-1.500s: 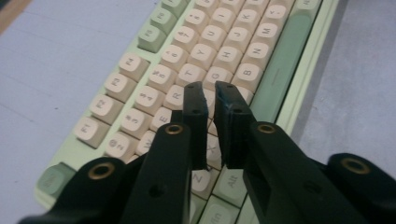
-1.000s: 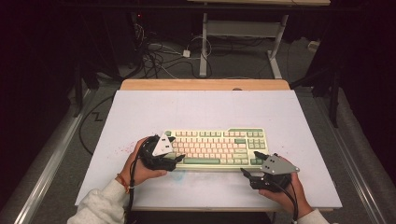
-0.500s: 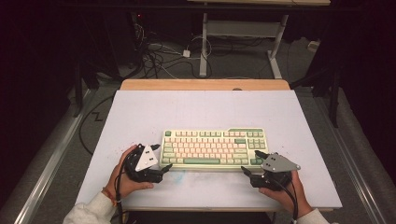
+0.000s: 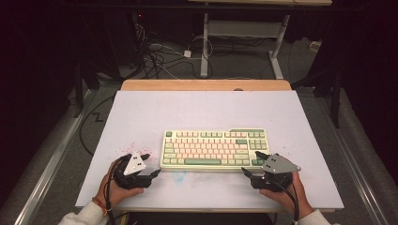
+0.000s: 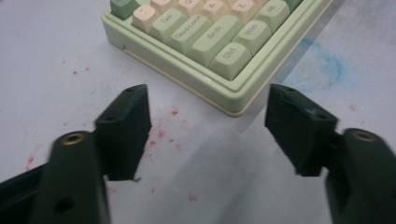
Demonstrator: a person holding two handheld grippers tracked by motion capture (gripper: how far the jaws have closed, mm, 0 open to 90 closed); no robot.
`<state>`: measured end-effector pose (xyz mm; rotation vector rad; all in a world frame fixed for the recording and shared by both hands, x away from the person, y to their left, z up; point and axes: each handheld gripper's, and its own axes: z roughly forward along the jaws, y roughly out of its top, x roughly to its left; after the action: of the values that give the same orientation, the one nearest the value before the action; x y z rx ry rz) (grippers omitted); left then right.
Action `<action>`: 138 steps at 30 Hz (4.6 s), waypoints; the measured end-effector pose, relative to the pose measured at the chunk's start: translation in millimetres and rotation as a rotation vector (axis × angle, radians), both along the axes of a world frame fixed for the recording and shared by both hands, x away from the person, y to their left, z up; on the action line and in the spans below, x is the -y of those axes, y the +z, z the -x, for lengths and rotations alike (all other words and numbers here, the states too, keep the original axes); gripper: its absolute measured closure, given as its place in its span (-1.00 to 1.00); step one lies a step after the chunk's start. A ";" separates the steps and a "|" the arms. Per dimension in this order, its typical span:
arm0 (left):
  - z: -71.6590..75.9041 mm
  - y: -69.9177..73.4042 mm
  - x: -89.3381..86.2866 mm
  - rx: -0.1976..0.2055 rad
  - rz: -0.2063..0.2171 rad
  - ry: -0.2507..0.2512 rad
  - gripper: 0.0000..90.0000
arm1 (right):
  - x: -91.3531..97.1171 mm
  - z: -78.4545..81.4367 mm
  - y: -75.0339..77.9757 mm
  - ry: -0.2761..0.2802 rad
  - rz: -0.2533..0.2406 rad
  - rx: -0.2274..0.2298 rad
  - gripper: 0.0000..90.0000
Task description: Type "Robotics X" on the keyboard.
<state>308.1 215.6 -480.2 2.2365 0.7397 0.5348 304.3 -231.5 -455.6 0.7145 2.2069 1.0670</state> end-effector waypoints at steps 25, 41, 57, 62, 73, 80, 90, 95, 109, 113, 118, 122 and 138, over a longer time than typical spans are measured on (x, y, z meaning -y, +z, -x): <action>-13.4 23.7 18.7 -0.003 -0.024 -0.045 0.94 | -2.2 0.3 0.4 0.009 0.007 0.003 -0.36; -38.8 38.0 48.7 -0.023 0.000 -0.107 0.94 | -5.5 0.8 -1.3 0.021 0.020 -0.001 -0.36; -66.6 30.7 87.0 -0.065 -0.070 -0.163 0.94 | -5.5 0.5 -3.7 0.025 0.031 -0.009 -0.36; -70.8 28.6 89.3 -0.075 -0.078 -0.164 0.94 | -6.0 0.7 -3.7 0.027 0.033 -0.008 -0.36; -75.8 21.4 95.0 -0.077 -0.104 -0.152 0.94 | -6.8 0.7 -4.7 0.025 0.041 -0.010 -0.36; -73.3 27.0 92.8 -0.055 -0.093 -0.155 0.95 | -6.3 1.2 -3.5 0.025 0.039 -0.005 -0.36; -69.7 35.7 80.4 -0.021 -0.028 -0.120 0.92 | -6.1 2.5 -1.8 0.026 0.036 0.002 -0.35; -66.2 38.8 73.1 -0.009 -0.006 -0.120 0.94 | -5.7 2.5 -1.7 0.026 0.035 0.001 -0.35; -57.3 55.0 66.7 0.022 0.013 -0.133 0.95 | -5.9 2.9 -0.8 0.027 0.033 0.000 -0.35; -55.1 59.8 68.0 0.034 0.016 -0.140 0.95 | -4.0 2.2 -0.2 0.020 0.029 0.003 -0.35; -52.2 63.7 73.2 0.034 0.018 -0.160 0.95 | -2.7 2.3 1.1 0.017 0.027 0.006 -0.35; -50.2 67.1 78.5 0.040 0.014 -0.181 0.95 | -1.7 1.7 1.8 0.012 0.024 0.008 -0.35; -42.8 68.1 96.6 0.033 -0.011 -0.241 0.95 | -1.3 1.3 2.0 0.012 0.025 0.005 -0.35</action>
<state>350.9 119.0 -412.2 2.2808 0.4430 0.4566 303.0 -230.1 -453.6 0.6875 2.2189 1.0442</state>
